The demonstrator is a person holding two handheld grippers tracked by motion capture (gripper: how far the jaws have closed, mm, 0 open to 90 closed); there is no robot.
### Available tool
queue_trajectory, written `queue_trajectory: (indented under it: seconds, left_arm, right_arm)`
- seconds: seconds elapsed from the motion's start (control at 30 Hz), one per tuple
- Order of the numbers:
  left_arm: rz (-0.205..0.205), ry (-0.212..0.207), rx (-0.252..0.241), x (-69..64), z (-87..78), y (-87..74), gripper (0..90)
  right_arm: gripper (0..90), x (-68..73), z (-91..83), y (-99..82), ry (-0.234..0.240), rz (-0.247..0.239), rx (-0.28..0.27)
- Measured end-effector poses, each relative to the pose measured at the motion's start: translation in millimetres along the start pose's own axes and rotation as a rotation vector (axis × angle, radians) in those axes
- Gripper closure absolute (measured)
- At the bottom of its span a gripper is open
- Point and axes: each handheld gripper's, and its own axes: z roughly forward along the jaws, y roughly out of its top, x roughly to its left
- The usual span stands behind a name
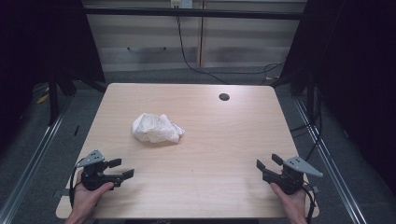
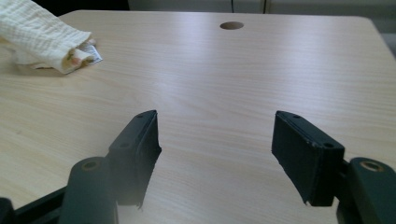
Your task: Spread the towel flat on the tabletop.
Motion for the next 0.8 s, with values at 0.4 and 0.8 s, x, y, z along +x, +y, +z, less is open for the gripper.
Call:
queue_trajectory:
  seconds: [0.4, 0.8]
  left_arm:
    - [-0.007, -0.031, -0.002, 1.5, -0.3, 1.3, 26.7]
    - [0.021, 0.031, 0.004, -1.0, 3.9, 27.0, 31.9]
  right_arm:
    - [29.4, -1.4, -2.8, 0.3, 0.121, 0.030, 0.053]
    - [32.2, 6.0, -3.5, 0.3, 0.240, 0.006, 0.099]
